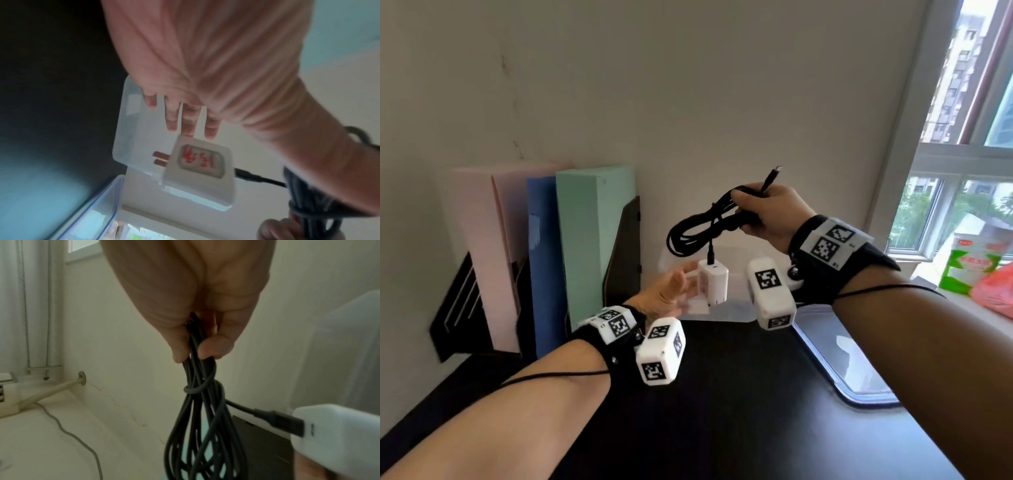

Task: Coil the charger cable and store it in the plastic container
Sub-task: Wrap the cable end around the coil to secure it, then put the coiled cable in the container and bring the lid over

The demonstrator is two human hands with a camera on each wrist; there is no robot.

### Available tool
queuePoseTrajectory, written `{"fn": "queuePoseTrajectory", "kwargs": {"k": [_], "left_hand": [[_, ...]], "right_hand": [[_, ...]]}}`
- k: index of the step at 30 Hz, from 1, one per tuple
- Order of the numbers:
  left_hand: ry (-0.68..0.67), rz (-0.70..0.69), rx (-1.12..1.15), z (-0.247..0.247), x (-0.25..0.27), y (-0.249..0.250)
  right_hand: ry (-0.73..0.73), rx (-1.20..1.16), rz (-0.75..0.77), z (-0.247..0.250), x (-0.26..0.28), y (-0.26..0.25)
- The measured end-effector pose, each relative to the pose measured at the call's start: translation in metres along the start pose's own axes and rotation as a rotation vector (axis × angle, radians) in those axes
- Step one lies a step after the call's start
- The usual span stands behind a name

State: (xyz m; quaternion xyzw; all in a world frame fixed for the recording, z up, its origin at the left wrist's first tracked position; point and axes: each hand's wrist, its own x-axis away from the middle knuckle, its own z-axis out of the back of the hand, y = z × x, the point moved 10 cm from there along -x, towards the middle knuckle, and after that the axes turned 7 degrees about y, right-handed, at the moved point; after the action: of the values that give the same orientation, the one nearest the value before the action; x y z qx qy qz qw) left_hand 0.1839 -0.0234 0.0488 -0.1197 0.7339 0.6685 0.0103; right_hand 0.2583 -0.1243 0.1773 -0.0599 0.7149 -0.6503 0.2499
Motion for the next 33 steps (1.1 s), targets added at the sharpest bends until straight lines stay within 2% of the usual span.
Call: {"fn": "queuePoseTrajectory", "kwargs": {"k": [3,8,10,13,18,21,23,30,33], "left_hand": [[0.096,0.097,0.025,0.000,-0.007,-0.015],[0.180,0.083,0.089,0.016,-0.018,0.003],[0.265,0.069,-0.024,0.036,-0.029,0.012],[0.454,-0.012,-0.353,0.067,-0.051,0.027],[0.565,-0.010,-0.780,0.085,-0.081,0.027],[0.639,0.045,-1.126,0.092,-0.092,0.022],[0.633,0.102,-1.267,0.097,-0.100,0.013],[0.566,0.369,-1.420,0.109,-0.115,-0.013],[0.558,0.448,-1.393,0.116,-0.124,-0.024]], "right_hand": [[0.016,-0.115,-0.053,0.001,-0.009,0.000],[0.064,-0.254,-0.120,0.012,-0.024,0.012],[0.091,-0.305,-0.160,0.022,-0.034,0.023],[0.147,-0.329,-0.242,0.035,-0.050,0.051],[0.236,0.012,-0.225,0.052,-0.078,0.096],[0.347,0.432,-0.131,0.069,-0.090,0.107],[0.346,0.633,-0.113,0.071,-0.095,0.115],[0.205,1.198,-0.136,0.061,-0.100,0.152],[0.170,1.321,-0.149,0.056,-0.102,0.159]]}}
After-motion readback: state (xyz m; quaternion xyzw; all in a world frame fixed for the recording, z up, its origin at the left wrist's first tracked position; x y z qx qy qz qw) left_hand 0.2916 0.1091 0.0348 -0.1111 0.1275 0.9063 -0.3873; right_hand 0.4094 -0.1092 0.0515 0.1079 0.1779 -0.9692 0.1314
